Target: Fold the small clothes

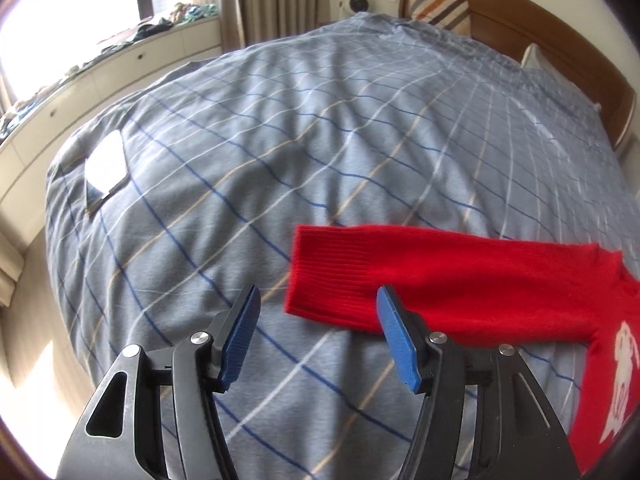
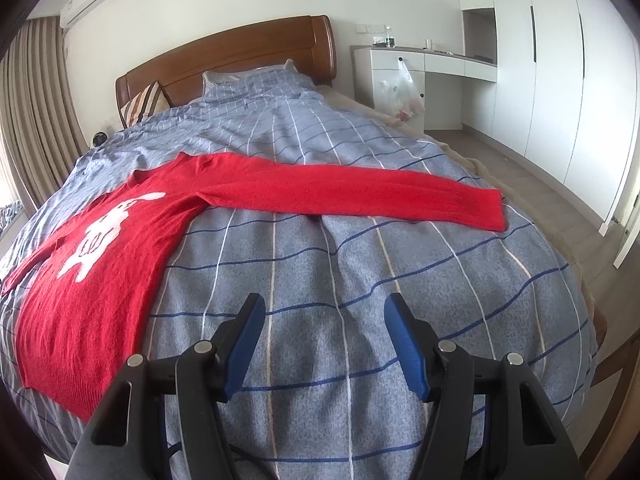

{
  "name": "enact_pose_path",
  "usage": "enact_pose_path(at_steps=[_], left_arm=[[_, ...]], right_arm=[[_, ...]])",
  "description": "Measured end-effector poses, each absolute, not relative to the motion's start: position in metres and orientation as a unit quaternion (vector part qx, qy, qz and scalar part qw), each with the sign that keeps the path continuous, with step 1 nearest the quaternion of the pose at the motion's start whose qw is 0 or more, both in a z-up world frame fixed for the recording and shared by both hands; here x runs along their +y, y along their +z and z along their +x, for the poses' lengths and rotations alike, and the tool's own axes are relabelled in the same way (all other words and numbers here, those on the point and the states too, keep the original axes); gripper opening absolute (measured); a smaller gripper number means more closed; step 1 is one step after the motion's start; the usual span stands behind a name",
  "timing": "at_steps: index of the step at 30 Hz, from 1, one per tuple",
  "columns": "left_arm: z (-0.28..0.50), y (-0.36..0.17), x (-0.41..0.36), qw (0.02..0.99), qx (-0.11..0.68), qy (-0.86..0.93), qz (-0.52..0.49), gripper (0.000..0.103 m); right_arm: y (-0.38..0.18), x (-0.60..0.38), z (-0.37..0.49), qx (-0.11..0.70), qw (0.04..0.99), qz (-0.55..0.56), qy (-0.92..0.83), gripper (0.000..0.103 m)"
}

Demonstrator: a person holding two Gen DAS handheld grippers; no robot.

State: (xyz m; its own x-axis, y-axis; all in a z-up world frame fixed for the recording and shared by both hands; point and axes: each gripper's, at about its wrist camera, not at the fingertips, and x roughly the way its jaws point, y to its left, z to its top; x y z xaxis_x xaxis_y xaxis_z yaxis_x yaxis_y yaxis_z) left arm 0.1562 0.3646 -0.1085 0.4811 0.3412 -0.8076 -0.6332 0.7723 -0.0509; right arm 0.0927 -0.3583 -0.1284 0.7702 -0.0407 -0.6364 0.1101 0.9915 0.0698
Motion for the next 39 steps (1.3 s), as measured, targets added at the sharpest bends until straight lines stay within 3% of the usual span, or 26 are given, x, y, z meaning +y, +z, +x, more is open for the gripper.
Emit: enact_pose_path(at_steps=[3,8,18,26,39], left_arm=[[0.165,-0.103,0.336,0.854,0.416,0.258,-0.176,0.067],[0.157,-0.097,0.283,0.875,0.406,0.214,-0.156,0.083],[0.13,-0.141,0.248,0.861,0.443,0.189,-0.162,0.085],[0.132,-0.157,0.238,0.871,0.446,0.17,-0.119,0.102],[0.134,-0.165,0.236,0.874,0.437,0.181,-0.111,0.103]], right_arm=[[-0.126,-0.361,0.089,0.328,0.942,0.056,-0.04,0.062],[-0.127,-0.367,0.09,0.329,0.94,0.074,-0.039,0.062],[-0.127,-0.374,0.088,0.324,0.94,0.098,-0.036,0.065],[-0.127,-0.371,0.088,0.325,0.941,0.092,-0.035,0.066],[-0.129,-0.37,0.091,0.329,0.939,0.096,-0.031,0.066]])
